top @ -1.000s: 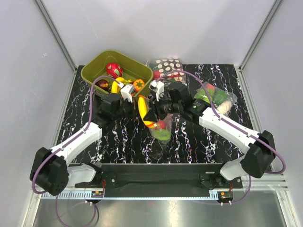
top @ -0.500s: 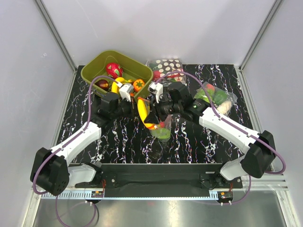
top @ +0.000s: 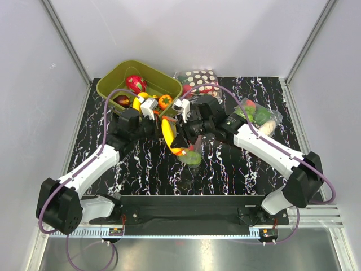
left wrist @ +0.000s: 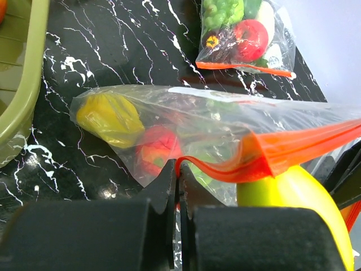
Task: Open the zip-top bag and remove the fake food
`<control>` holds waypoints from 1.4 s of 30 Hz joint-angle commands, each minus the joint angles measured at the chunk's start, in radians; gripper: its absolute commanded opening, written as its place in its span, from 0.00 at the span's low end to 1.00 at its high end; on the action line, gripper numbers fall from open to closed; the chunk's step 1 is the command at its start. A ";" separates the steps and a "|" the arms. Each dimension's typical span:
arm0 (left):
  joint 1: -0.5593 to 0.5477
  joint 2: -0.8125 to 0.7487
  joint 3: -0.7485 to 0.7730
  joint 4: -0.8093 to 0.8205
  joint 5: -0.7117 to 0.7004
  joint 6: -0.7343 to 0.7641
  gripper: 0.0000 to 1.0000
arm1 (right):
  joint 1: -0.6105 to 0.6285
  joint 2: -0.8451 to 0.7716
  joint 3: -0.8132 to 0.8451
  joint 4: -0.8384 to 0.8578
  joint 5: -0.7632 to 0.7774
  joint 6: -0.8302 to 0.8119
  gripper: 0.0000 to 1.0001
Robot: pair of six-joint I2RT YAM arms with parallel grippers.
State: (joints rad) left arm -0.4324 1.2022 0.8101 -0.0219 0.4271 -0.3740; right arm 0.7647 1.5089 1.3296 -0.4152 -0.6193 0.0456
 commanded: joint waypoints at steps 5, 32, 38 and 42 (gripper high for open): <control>0.015 -0.018 0.032 0.054 -0.040 0.037 0.00 | 0.019 0.045 0.066 -0.028 -0.154 -0.018 0.21; 0.018 0.048 -0.003 0.091 -0.005 0.038 0.00 | 0.019 -0.173 -0.047 0.196 -0.030 0.016 0.20; 0.015 0.051 -0.025 0.128 0.036 0.020 0.00 | 0.019 -0.191 -0.098 0.363 0.003 0.071 0.20; -0.002 0.056 -0.023 0.155 0.065 0.013 0.00 | 0.019 -0.135 -0.078 0.442 -0.069 0.114 0.20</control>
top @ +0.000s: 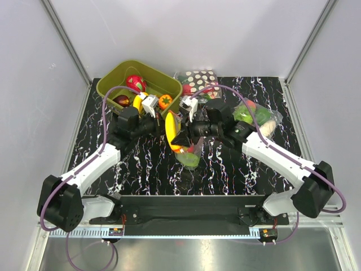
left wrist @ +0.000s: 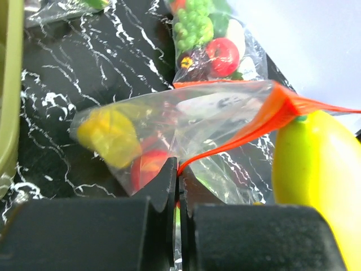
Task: Open the zip-top bag and remove the fake food
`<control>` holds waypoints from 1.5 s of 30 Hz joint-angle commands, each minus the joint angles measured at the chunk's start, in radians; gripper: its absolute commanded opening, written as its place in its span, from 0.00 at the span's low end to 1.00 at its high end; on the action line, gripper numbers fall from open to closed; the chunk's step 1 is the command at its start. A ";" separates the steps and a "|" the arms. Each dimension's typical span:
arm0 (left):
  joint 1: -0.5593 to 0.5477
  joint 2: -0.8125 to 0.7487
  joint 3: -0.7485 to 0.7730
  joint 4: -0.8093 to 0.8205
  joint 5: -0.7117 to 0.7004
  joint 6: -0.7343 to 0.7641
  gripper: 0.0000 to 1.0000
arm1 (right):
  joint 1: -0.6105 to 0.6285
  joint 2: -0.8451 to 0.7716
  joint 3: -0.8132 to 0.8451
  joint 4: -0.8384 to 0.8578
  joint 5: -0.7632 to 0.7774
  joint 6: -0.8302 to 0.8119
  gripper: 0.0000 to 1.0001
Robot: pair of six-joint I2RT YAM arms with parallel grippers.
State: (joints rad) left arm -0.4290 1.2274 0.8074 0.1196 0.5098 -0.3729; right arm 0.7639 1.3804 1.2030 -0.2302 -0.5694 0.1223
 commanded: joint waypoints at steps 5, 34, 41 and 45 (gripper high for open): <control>-0.066 0.024 -0.007 0.023 0.006 0.034 0.00 | 0.020 0.051 0.059 0.307 -0.096 0.057 0.20; -0.103 0.000 -0.056 -0.005 -0.039 0.078 0.00 | 0.018 -0.082 0.049 0.319 0.126 -0.060 0.13; -0.102 0.014 -0.069 -0.001 -0.063 0.066 0.00 | 0.018 -0.155 0.024 0.387 0.203 -0.016 0.13; -0.100 -0.035 -0.088 -0.024 -0.134 0.063 0.00 | 0.005 -0.162 0.053 0.325 0.273 -0.041 0.13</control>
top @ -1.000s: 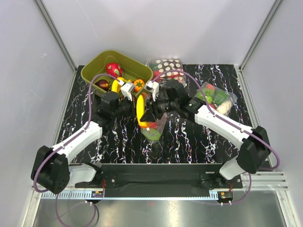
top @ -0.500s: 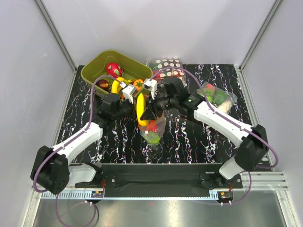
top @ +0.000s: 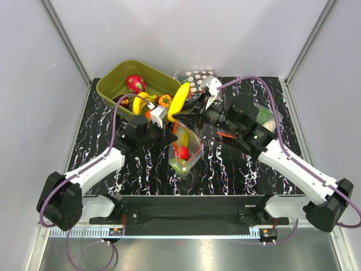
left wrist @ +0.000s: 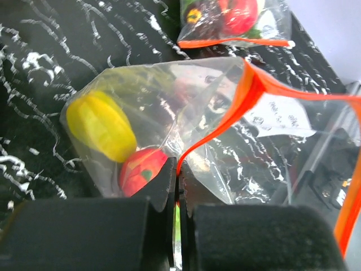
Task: Open the zip-top bag and remove the fake food
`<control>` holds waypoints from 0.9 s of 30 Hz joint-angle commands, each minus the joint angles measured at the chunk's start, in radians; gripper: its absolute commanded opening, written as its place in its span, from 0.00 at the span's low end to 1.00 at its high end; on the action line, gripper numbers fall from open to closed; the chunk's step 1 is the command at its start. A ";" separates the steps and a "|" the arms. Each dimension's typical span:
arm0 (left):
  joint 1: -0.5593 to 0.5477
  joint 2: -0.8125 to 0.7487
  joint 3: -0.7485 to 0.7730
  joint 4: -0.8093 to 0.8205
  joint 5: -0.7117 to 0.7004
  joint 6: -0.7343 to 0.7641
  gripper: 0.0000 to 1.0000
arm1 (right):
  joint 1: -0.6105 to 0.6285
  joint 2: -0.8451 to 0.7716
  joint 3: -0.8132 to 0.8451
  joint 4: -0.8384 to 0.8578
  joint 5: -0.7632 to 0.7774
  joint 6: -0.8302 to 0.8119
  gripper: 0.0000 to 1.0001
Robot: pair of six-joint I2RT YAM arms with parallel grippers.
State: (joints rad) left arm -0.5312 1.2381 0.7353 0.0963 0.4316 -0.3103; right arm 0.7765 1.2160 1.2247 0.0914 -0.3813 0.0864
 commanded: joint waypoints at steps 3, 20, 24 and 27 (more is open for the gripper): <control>0.002 -0.100 -0.036 -0.012 -0.059 0.002 0.00 | -0.064 0.016 0.047 -0.012 0.084 0.006 0.13; 0.000 -0.229 -0.082 -0.093 -0.102 -0.013 0.00 | -0.243 0.726 0.616 -0.013 -0.278 0.047 0.13; 0.002 -0.235 -0.085 -0.093 -0.099 -0.016 0.00 | -0.241 0.940 0.874 -0.116 -0.324 0.065 0.15; 0.000 -0.239 -0.080 -0.096 -0.103 -0.013 0.00 | -0.243 1.043 1.011 -0.212 -0.329 0.072 0.35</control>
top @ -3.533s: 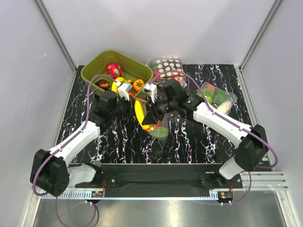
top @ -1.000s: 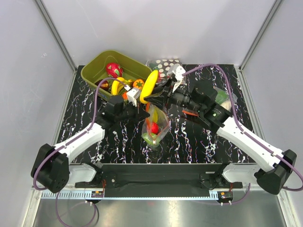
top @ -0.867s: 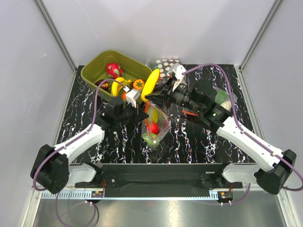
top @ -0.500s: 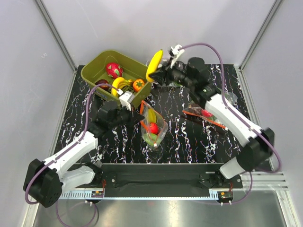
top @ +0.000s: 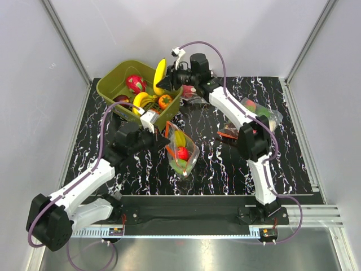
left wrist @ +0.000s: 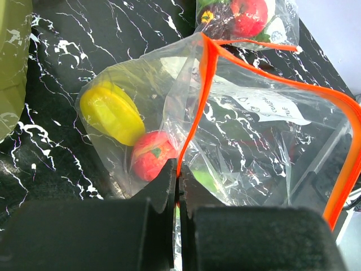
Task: Open the zip-top bag and remove the fake food
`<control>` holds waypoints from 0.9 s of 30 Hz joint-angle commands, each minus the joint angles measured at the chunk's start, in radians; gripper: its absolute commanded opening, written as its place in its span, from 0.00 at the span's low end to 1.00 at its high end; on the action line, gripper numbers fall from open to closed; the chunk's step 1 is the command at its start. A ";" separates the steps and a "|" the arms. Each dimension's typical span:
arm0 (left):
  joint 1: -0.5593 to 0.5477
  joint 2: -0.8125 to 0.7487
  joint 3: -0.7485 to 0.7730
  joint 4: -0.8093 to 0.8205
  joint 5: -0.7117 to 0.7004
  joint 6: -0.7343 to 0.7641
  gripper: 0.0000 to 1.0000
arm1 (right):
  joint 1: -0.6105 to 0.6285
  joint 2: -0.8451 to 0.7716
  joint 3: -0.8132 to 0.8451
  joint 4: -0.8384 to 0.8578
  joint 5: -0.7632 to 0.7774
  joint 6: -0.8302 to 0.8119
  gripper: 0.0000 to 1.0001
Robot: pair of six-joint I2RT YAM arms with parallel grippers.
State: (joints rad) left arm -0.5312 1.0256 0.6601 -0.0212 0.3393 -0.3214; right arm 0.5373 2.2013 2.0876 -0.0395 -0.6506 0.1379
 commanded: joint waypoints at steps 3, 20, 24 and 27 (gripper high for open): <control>0.002 -0.033 -0.004 -0.006 -0.017 0.002 0.00 | -0.003 0.081 0.173 -0.114 -0.047 0.016 0.80; 0.000 0.007 0.056 0.000 -0.033 0.005 0.00 | -0.002 -0.421 -0.401 -0.063 0.124 -0.069 0.95; 0.000 0.022 0.085 -0.013 -0.039 0.015 0.00 | 0.018 -0.677 -0.596 -0.094 0.150 -0.070 0.87; 0.000 0.022 0.107 -0.043 -0.046 0.024 0.00 | 0.050 -0.814 -0.693 -0.146 0.170 -0.087 0.77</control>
State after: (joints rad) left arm -0.5308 1.0496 0.7048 -0.0700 0.3149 -0.3168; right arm 0.5514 1.5146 1.4578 -0.1684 -0.5190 0.0795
